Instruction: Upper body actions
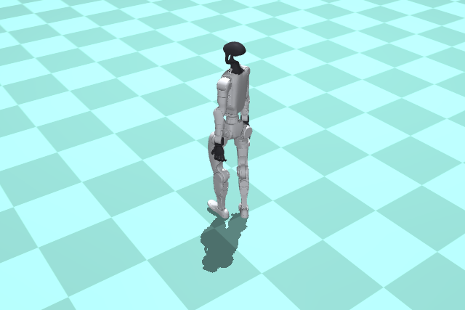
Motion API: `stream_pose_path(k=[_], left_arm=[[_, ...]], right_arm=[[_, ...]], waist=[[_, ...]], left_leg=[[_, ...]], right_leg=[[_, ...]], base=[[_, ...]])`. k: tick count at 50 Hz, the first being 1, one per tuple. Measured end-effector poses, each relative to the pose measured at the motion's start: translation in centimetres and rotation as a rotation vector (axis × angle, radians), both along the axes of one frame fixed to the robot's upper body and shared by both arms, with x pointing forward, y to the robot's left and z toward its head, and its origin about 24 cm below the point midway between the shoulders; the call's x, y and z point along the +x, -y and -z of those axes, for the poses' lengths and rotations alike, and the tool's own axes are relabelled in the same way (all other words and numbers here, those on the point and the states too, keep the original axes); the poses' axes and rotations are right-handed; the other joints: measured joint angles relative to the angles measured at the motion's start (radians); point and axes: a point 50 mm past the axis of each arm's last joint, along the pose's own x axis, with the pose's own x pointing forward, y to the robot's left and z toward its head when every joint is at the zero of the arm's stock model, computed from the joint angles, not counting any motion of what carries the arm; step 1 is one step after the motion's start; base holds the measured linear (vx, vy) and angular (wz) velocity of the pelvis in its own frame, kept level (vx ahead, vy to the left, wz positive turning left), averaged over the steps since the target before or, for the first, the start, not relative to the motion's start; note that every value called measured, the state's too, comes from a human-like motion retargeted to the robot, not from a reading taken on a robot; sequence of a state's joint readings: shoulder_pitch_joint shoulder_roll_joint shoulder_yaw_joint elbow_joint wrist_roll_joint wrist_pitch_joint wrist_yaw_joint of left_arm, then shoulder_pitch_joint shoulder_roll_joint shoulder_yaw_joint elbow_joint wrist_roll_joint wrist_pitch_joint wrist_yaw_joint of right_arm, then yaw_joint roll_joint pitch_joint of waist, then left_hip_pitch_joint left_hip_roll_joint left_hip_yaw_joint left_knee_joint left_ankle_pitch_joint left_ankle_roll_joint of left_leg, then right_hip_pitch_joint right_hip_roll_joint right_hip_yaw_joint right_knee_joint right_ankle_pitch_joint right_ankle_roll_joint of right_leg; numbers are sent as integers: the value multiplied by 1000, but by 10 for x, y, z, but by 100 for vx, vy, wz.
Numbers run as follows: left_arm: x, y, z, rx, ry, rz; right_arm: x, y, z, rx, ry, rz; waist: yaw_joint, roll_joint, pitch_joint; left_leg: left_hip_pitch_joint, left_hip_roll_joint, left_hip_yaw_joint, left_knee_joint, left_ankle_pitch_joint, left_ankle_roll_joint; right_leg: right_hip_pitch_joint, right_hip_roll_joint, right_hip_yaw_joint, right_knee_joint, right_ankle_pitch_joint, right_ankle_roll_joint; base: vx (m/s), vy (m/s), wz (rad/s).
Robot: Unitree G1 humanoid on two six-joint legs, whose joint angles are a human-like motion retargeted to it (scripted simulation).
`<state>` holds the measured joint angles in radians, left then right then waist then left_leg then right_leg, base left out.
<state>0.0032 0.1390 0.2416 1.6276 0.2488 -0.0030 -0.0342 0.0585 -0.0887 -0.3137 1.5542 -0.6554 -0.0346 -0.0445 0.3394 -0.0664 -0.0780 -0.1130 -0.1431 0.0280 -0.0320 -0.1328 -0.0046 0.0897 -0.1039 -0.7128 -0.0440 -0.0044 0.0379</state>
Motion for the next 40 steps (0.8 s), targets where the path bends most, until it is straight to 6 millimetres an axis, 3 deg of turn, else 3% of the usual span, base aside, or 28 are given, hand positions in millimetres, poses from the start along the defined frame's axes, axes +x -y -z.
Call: stream_pose_path(k=[8, 20, 32, 40], left_arm=[[24, -1, 0, 0, 67, 17], [30, 9, 1, -53, 77, -22], [35, 19, 1, -174, 64, 102], [38, 5, 0, -125, 76, 179]], right_arm=[[-4, 2, -1, 13, -13, 111], [-9, 13, -3, -17, -51, 129], [-34, 6, -6, -6, -141, 258], [-36, 1, -5, 19, -141, 292]], waist=[[-71, -3, -12], [-226, 19, -43], [-333, 55, -37], [-334, 54, -30]], left_leg=[[47, 53, 156, -3, -56, 1], [117, 120, 387, -27, -114, -13], [153, 149, 484, -40, -135, -24], [154, 150, 483, -41, -134, -23]], right_leg=[[-55, 17, 123, 9, 33, -34], [-152, 53, 323, 58, 74, -58], [-182, 85, 404, 68, 99, -66], [-172, 87, 393, 60, 102, -69]], base=[[-20, -22, -103], [-39, -11, -101], [-17, 5, -50], [1, 0, 3]])
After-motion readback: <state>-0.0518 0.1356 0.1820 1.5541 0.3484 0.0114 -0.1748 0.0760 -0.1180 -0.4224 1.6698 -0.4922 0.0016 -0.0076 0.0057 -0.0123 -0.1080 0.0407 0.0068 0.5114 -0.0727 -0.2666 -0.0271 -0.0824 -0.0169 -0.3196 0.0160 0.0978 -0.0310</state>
